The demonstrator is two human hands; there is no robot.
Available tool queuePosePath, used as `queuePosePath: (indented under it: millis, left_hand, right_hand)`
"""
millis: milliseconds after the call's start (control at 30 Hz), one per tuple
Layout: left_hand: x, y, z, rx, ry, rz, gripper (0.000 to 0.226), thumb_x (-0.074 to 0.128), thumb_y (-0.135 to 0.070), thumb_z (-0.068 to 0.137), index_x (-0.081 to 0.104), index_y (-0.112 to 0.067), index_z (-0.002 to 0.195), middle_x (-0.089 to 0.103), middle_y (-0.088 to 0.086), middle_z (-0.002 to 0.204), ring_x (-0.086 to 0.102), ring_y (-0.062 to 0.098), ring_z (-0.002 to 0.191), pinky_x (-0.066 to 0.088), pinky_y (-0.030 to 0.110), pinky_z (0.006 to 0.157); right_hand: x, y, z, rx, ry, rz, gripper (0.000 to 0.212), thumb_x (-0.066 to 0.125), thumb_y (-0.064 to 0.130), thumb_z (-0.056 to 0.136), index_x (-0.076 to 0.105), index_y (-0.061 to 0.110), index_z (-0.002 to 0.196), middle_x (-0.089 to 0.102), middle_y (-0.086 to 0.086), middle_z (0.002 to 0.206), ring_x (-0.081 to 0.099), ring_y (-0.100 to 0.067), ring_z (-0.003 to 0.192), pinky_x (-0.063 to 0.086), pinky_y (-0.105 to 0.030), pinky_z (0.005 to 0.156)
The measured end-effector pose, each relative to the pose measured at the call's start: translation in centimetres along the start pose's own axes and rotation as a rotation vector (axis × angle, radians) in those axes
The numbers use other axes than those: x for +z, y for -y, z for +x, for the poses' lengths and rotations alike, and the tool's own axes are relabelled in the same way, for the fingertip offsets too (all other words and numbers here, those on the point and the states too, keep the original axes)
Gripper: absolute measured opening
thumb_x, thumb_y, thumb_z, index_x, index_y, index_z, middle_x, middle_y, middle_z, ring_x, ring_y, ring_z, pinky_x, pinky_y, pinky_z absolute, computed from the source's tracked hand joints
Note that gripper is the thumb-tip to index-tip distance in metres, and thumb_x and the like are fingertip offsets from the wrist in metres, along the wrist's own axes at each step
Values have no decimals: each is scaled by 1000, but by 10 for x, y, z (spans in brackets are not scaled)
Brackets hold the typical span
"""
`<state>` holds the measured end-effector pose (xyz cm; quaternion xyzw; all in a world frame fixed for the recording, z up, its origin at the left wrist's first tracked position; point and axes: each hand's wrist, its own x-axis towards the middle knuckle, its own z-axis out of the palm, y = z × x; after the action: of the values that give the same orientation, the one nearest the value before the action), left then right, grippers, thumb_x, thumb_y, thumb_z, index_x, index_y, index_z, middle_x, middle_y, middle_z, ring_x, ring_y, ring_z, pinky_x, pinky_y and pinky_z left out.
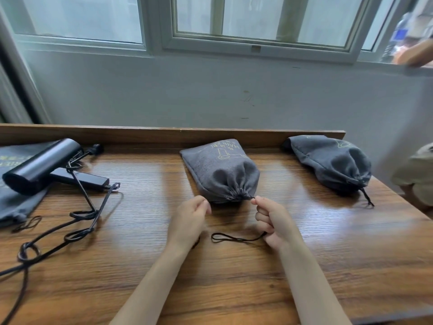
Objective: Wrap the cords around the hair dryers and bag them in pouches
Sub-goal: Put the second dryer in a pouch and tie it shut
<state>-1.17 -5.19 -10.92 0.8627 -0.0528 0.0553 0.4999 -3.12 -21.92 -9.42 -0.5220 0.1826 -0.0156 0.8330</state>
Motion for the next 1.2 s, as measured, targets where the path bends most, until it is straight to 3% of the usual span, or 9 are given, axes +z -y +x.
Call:
queuePosePath:
  millis: [200, 333, 433, 600, 700, 767, 867, 1033, 1200]
  left_hand:
    - [-27, 5, 4, -311, 109, -506, 29, 43, -11, 95, 53, -12, 69, 24, -12, 39, 18, 2, 32, 12, 13, 33]
    - [-30, 6, -1, -281, 180, -478, 32, 42, -6, 94, 54, -10, 64, 37, -7, 45, 31, 2, 35, 25, 11, 34]
    - [-27, -1, -5, -364, 396, -580, 28, 39, -1, 93, 61, -5, 75, 63, 7, 71, 63, 13, 61, 55, 20, 59]
    - [-12, -21, -3, -425, 545, -679, 19, 38, -9, 96, 55, -6, 104, 68, 14, 97, 65, 17, 83, 52, 25, 80]
    - [1, -32, 2, -449, 538, -648, 19, 39, -16, 98, 55, -8, 94, 57, 3, 66, 49, 7, 51, 46, 16, 52]
    - [6, -34, 5, -477, 504, -629, 25, 35, -19, 100, 54, -8, 88, 37, -7, 47, 26, 1, 35, 23, 10, 31]
    - [5, -31, 8, -543, 410, -850, 29, 32, -14, 100, 47, -10, 76, 25, -11, 38, 17, -1, 28, 9, 10, 26]
    - [7, -29, 8, -757, 320, -1288, 33, 33, -14, 100, 42, -11, 69, 24, -8, 37, 18, 2, 23, 10, 14, 21]
    - [5, -29, 3, -550, 359, -1158, 27, 35, -14, 97, 49, -11, 75, 45, -3, 55, 38, 3, 43, 27, 10, 33]
  right_hand:
    - [2, -4, 7, 20, -18, 42, 28, 40, 7, 98, 46, 7, 70, 25, 12, 34, 18, -1, 24, 12, -10, 25]
    - [1, -8, 7, 13, 78, 23, 28, 38, 11, 99, 46, 10, 72, 25, 12, 38, 19, 0, 28, 13, -10, 26]
    - [5, -11, 6, 10, 169, 86, 27, 36, 13, 100, 47, 10, 76, 28, 11, 42, 22, 1, 32, 17, -10, 29]
    - [10, -13, 4, -24, 207, -71, 24, 37, 13, 98, 50, 14, 78, 39, 8, 49, 32, -1, 38, 28, -11, 34]
    - [10, -14, 2, -92, 150, -234, 28, 40, 24, 99, 48, 16, 73, 30, 11, 43, 20, 1, 32, 15, -11, 30]
    - [9, -14, 1, -112, 137, -314, 31, 43, 27, 98, 48, 16, 69, 24, 12, 40, 17, 1, 31, 14, -11, 29]
    - [7, -12, 1, -81, 125, -222, 31, 42, 23, 98, 50, 14, 69, 21, 12, 40, 15, 1, 31, 11, -11, 28]
    - [6, -12, 7, 63, 88, 149, 33, 39, 21, 99, 46, 12, 69, 21, 11, 35, 16, -2, 25, 10, -11, 24]
    - [4, -12, 5, -42, 166, 109, 31, 36, 19, 100, 55, 11, 76, 35, 10, 45, 32, -1, 36, 29, -10, 35]
